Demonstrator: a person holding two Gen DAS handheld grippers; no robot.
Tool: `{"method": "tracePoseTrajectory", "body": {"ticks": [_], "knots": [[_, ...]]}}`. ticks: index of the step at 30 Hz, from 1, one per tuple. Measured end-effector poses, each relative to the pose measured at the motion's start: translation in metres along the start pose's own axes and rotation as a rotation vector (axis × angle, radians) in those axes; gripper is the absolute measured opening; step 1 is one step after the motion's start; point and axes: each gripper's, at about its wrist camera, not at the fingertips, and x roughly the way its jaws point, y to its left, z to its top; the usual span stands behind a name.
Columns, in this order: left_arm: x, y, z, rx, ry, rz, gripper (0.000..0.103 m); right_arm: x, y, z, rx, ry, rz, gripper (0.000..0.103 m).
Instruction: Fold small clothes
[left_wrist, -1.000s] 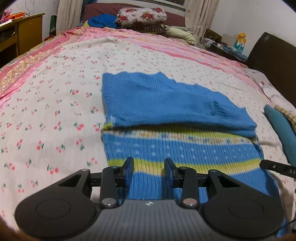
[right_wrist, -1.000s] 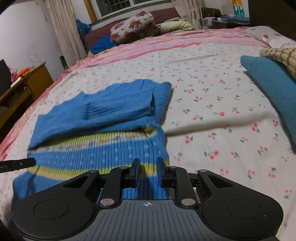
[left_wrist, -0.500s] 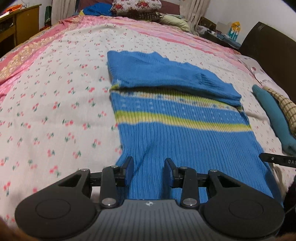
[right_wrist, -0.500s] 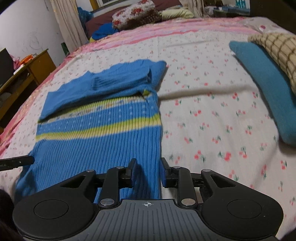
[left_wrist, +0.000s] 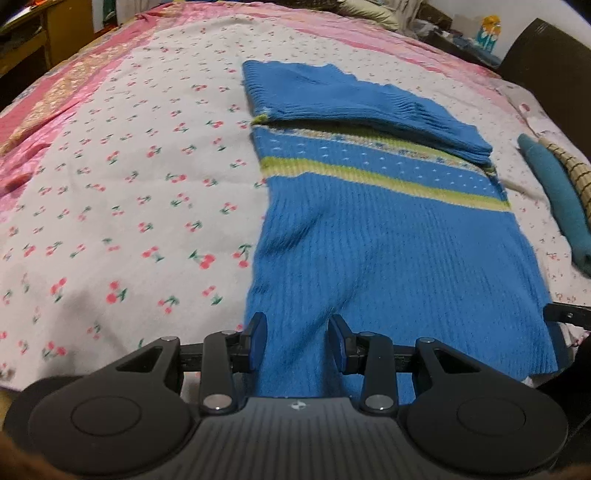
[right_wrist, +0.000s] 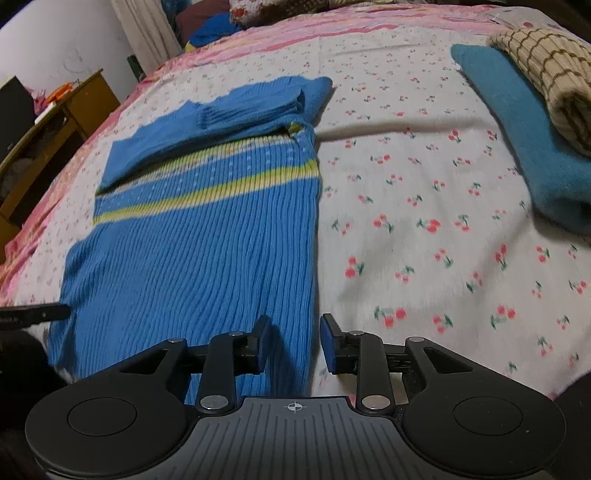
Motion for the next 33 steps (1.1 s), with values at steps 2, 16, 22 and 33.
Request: {"method": "tracePoseTrajectory", "body": {"ticks": [2,16,22,33], "knots": [[-0.002,0.003,-0.003,-0.014,0.014,0.012,0.042,-0.003,-0.002,-0.002,0.01,0.016,0.013,0.032],[0.0,0.01,-0.005,-0.046,0.049,0.026,0.047,-0.012,-0.007,-0.006,0.021,0.06,0.024,0.033],[0.001,0.013,-0.003,-0.073,0.038,0.046,0.046,-0.001,-0.004,-0.006,0.032,0.094,0.066,0.035],[0.008,0.026,0.001,-0.147,0.09,0.0,0.041,-0.001,-0.008,-0.005,0.07,0.088,0.089,0.035]]}}
